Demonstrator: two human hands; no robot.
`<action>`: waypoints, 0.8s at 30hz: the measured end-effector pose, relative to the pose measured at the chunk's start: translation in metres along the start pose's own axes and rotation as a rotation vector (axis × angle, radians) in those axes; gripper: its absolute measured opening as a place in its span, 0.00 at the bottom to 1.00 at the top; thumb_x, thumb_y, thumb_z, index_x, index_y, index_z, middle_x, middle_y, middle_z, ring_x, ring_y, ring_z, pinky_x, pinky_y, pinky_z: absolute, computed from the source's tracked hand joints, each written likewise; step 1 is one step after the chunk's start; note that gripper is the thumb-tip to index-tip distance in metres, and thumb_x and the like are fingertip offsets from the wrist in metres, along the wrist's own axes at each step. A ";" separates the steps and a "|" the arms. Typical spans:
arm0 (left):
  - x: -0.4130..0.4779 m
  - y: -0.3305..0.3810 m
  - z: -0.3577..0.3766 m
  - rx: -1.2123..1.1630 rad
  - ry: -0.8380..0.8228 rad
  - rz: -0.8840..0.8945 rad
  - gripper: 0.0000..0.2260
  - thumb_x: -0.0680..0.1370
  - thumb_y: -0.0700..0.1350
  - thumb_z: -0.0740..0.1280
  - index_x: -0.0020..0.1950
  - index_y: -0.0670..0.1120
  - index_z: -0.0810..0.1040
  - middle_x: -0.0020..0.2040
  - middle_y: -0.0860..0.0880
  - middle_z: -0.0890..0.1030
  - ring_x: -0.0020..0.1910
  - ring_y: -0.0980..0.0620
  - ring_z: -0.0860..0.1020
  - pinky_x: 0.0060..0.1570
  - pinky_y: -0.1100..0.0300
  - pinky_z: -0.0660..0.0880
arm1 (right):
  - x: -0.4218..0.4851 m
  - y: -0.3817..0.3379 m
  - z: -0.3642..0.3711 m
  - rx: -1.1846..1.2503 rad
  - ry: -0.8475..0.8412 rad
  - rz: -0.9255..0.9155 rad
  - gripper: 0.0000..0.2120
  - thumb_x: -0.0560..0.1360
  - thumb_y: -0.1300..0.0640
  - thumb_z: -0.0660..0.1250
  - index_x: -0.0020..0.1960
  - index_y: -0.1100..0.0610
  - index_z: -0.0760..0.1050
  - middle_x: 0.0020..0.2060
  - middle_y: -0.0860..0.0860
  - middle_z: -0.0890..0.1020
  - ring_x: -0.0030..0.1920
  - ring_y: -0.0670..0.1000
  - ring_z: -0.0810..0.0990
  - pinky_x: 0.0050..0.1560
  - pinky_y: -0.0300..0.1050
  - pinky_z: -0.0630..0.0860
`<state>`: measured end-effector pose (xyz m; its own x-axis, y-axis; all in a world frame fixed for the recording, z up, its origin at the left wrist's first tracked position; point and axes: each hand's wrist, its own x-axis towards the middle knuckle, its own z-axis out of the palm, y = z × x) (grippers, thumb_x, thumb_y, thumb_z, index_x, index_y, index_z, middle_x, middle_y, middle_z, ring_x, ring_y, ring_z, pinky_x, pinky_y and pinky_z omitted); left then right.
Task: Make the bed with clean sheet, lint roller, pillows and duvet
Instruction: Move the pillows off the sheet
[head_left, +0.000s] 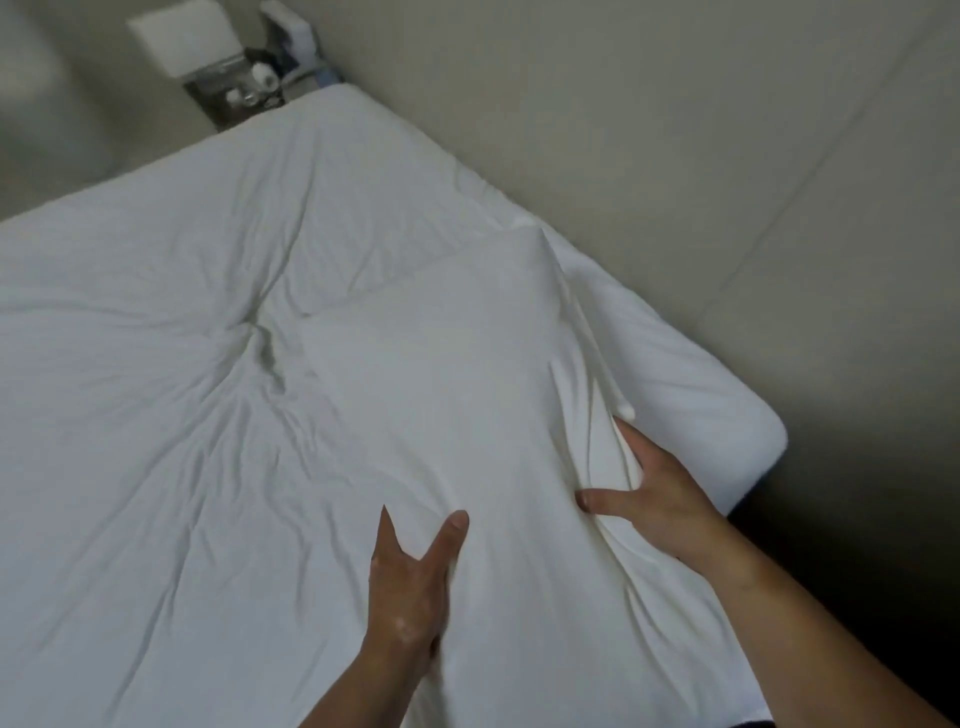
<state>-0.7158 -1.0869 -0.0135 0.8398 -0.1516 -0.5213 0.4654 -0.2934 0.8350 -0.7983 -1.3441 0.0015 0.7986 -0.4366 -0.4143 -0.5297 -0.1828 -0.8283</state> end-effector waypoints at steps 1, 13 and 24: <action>-0.014 0.009 -0.002 -0.007 -0.046 0.054 0.42 0.64 0.68 0.77 0.74 0.57 0.67 0.65 0.60 0.79 0.64 0.57 0.77 0.68 0.49 0.72 | -0.023 -0.007 -0.005 -0.002 0.054 -0.006 0.48 0.60 0.42 0.83 0.74 0.35 0.64 0.63 0.33 0.76 0.65 0.40 0.75 0.71 0.48 0.70; -0.196 0.094 0.007 -0.145 -0.648 0.438 0.23 0.72 0.55 0.75 0.66 0.61 0.74 0.57 0.62 0.82 0.58 0.58 0.80 0.64 0.48 0.75 | -0.330 -0.093 -0.066 -0.156 0.793 -0.023 0.41 0.64 0.48 0.82 0.74 0.41 0.69 0.62 0.37 0.76 0.61 0.42 0.75 0.60 0.40 0.68; -0.420 0.099 0.049 -0.252 -1.273 0.509 0.24 0.66 0.60 0.79 0.58 0.68 0.75 0.57 0.61 0.83 0.58 0.55 0.81 0.63 0.47 0.75 | -0.635 -0.133 -0.098 -0.349 1.292 0.095 0.25 0.68 0.56 0.78 0.61 0.39 0.79 0.48 0.34 0.84 0.47 0.31 0.80 0.45 0.23 0.71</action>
<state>-1.0367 -1.0986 0.2794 0.1651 -0.9732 0.1598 0.3408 0.2084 0.9168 -1.2629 -1.1286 0.4116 0.0167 -0.9378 0.3467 -0.7670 -0.2344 -0.5972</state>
